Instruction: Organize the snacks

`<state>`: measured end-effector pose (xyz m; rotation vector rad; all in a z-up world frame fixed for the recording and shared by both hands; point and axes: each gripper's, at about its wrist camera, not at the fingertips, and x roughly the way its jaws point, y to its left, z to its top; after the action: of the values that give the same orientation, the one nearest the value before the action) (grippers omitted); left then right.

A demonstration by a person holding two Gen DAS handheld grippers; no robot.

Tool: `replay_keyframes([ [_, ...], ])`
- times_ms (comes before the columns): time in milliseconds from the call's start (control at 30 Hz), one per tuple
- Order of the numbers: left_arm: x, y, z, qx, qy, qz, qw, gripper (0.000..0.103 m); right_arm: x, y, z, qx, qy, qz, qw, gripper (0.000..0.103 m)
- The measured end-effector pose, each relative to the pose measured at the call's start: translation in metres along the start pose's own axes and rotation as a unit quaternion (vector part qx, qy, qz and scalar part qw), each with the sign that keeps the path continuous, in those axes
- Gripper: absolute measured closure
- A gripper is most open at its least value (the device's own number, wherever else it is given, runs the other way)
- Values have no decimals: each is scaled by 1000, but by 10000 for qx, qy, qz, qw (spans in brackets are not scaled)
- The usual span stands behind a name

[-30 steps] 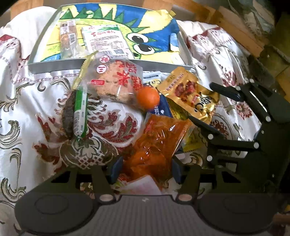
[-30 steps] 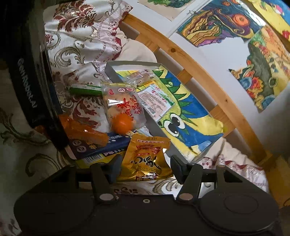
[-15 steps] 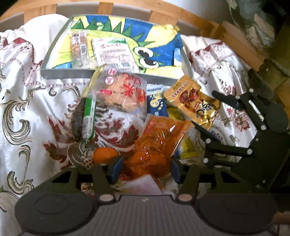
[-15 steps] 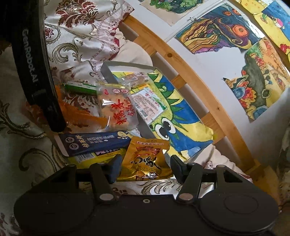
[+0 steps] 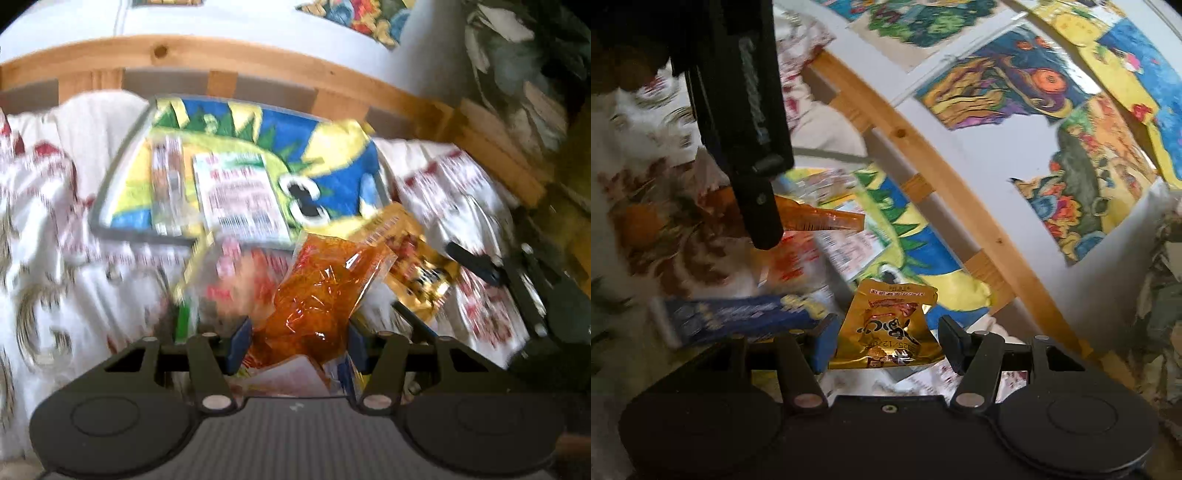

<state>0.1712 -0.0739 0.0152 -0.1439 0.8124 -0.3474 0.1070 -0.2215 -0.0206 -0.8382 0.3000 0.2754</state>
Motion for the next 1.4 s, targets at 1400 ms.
replay_keyframes([
  [1400, 138, 2, 93, -466, -522, 780, 9945, 21, 129, -37, -22, 1104, 14, 129, 9938, 32],
])
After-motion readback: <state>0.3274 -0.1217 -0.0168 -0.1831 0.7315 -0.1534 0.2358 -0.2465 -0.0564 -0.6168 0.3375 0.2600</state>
